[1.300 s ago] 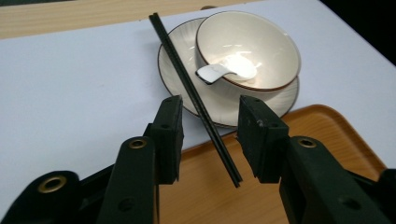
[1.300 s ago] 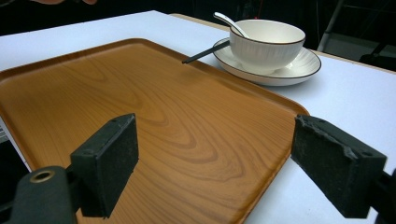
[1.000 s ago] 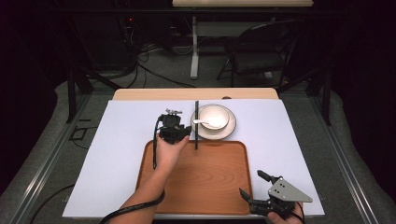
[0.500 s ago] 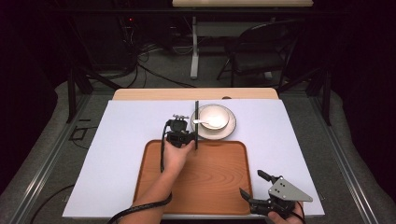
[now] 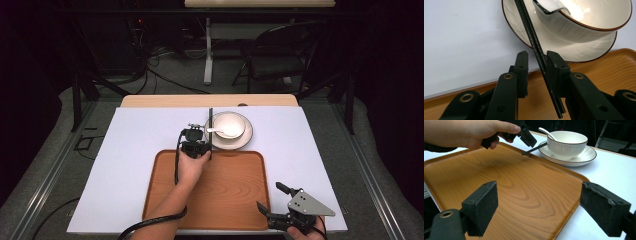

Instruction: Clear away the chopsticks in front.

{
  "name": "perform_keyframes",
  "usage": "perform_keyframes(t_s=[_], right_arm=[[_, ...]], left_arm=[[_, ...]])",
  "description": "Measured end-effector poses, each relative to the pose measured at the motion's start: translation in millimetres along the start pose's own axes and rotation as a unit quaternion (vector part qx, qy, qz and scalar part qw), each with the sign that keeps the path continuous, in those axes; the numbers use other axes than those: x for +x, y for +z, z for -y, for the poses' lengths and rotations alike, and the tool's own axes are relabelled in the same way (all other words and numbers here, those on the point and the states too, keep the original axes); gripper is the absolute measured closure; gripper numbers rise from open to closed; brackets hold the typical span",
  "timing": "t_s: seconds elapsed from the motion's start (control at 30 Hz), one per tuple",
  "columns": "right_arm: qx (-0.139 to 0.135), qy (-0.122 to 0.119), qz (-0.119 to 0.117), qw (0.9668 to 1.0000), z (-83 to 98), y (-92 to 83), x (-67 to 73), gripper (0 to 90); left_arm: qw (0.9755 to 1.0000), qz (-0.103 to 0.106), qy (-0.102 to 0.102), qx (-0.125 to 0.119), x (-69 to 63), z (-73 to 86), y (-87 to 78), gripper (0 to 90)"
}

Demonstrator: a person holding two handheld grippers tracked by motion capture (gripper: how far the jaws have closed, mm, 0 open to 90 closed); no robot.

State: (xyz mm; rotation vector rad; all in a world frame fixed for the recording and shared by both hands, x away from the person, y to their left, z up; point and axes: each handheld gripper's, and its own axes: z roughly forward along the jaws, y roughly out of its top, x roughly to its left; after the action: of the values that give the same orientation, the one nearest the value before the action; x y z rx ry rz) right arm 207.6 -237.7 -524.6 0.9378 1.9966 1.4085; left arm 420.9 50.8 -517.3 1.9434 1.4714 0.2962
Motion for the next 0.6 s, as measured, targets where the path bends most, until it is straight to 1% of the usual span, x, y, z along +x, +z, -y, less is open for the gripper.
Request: perform_keyframes(t_s=[0.37,0.47,0.57,0.6], right_arm=[[0.000,0.001,-0.001,1.0000,-0.1,-0.1,-0.1,14.9],[0.000,0.001,-0.002,1.0000,0.0,-0.1,-0.1,14.9],[0.000,0.001,-0.002,1.0000,0.0,0.1,-0.2,14.9],[0.000,0.002,-0.002,1.0000,0.0,0.1,-0.2,14.9]], left_arm=[[0.9999,-0.012,-0.003,0.004,1.5,-1.4,3.5,74.2],[0.9999,-0.002,-0.016,0.003,3.6,-1.4,2.9,72.8],[0.9999,-0.001,-0.015,-0.001,2.5,-2.0,2.1,72.4],[0.9999,0.000,-0.013,0.001,2.5,-2.2,1.6,72.5]])
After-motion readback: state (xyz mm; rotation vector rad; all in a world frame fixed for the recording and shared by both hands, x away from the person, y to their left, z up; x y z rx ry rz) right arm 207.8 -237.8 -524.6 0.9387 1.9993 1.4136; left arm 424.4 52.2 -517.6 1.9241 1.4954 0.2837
